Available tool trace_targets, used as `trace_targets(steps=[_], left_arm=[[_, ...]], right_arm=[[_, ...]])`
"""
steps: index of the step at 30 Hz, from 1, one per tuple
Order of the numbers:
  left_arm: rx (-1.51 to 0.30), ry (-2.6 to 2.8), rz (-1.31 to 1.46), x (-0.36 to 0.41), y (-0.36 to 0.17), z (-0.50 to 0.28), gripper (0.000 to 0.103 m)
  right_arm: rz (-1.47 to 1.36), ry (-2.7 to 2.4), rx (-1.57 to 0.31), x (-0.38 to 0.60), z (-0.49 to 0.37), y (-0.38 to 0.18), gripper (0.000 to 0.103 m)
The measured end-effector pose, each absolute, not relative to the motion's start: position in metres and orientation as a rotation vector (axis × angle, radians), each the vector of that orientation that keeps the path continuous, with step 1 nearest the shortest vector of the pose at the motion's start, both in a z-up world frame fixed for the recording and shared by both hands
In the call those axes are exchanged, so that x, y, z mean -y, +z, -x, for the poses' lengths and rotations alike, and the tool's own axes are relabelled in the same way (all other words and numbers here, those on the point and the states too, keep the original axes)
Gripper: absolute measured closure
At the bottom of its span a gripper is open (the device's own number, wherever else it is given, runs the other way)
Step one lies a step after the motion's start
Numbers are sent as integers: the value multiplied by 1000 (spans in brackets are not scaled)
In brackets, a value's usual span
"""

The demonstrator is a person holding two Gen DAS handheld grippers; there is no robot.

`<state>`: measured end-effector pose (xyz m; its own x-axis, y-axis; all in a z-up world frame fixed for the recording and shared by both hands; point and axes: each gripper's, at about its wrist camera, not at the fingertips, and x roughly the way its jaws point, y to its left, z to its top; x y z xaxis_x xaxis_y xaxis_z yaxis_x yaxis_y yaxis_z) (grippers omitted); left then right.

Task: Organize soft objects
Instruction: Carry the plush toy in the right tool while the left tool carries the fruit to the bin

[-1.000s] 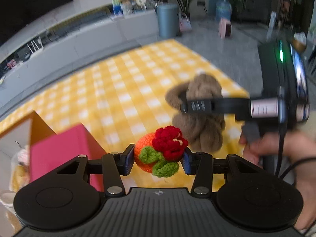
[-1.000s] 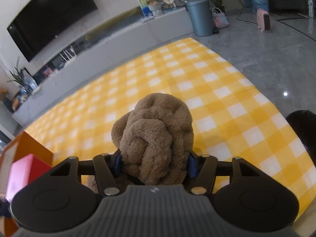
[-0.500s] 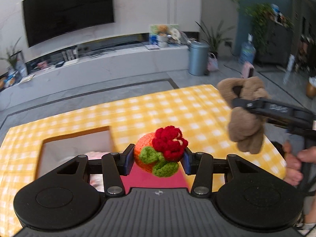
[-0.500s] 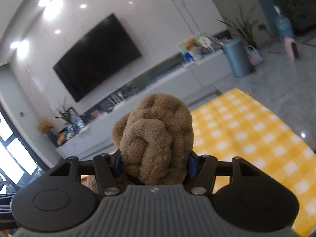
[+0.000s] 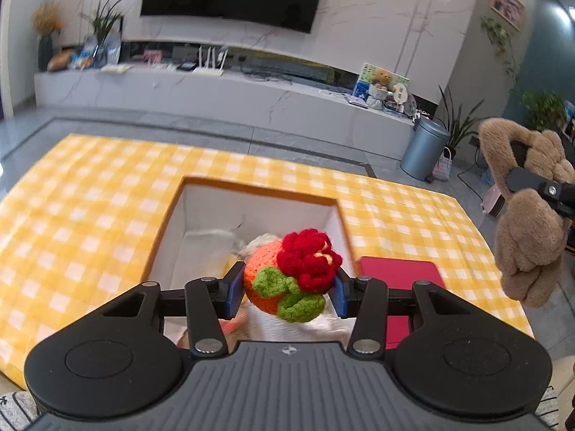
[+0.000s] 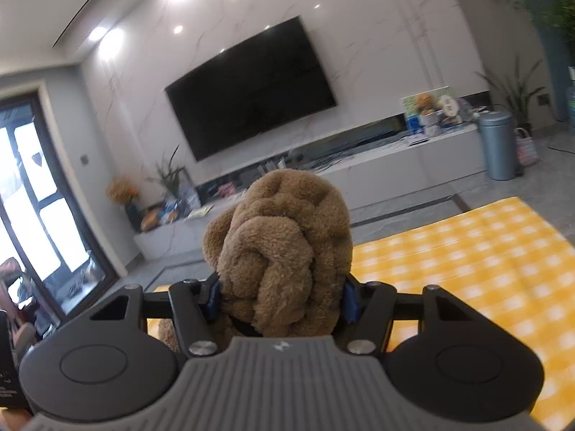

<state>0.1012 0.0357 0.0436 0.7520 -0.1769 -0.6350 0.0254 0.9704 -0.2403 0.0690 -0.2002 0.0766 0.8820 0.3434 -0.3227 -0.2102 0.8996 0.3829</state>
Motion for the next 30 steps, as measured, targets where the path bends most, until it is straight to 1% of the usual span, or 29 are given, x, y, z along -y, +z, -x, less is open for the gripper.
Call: trace_targets(steps=[6,11,14,24,30], left_arm=[[-676,-56,295,-74,34,-84,49],[-653,-11,292,-92,33,-79,49],[-635,-50,385,-109,32,-78,49],[-637,15,452,-136,24,-82,49],[-650,37,475,-145,17,-85,49]], right_arm=[[-277,334,-441,139,-97,66,43],[-183,353,-491,98,-123,51,43],[-112,389,-534,75,-140,43,43],[89,420,-754,1,-215,4,43],[75,476,-926,-32,-250,-39,43]])
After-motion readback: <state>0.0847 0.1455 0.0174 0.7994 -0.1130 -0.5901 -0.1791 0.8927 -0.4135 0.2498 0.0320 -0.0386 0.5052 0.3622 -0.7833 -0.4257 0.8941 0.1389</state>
